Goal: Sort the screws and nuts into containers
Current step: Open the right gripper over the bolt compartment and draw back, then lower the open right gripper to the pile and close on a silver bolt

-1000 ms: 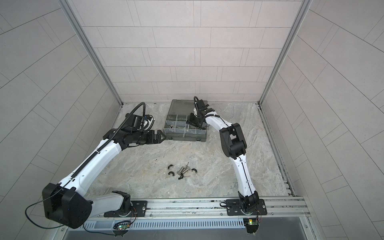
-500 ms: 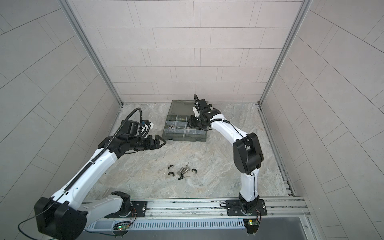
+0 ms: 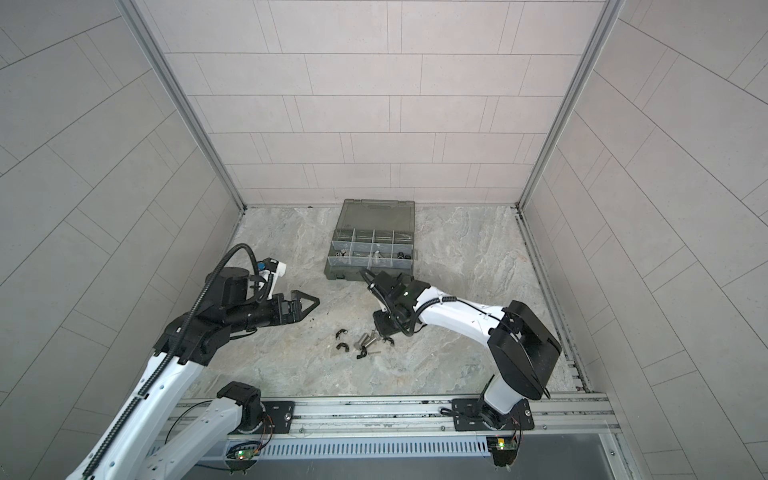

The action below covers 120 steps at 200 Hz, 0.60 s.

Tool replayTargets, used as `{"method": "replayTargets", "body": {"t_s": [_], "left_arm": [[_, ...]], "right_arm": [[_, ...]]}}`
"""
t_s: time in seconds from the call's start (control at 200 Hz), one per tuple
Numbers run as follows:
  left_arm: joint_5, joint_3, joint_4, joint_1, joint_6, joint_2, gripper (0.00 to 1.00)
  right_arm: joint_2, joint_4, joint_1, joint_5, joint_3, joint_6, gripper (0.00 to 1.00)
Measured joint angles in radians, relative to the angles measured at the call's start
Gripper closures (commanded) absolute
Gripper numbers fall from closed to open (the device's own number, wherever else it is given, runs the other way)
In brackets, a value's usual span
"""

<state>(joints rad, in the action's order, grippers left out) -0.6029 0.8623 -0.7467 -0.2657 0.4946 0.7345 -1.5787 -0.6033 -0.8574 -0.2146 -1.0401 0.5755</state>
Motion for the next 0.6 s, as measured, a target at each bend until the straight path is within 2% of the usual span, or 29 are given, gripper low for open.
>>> {"method": "replayTargets", "body": {"t_s": [0.33,0.6], "left_arm": [[0.002,-0.003,-0.027,0.000,0.042,-0.080,0.00],[-0.002,-0.010,-0.017,0.000,0.047,-0.063,0.00]], "right_arm": [[0.061,0.175,-0.049,0.002,0.192,0.192,0.62],[0.054,0.311,-0.095,-0.016,0.220,0.372,0.61]]}}
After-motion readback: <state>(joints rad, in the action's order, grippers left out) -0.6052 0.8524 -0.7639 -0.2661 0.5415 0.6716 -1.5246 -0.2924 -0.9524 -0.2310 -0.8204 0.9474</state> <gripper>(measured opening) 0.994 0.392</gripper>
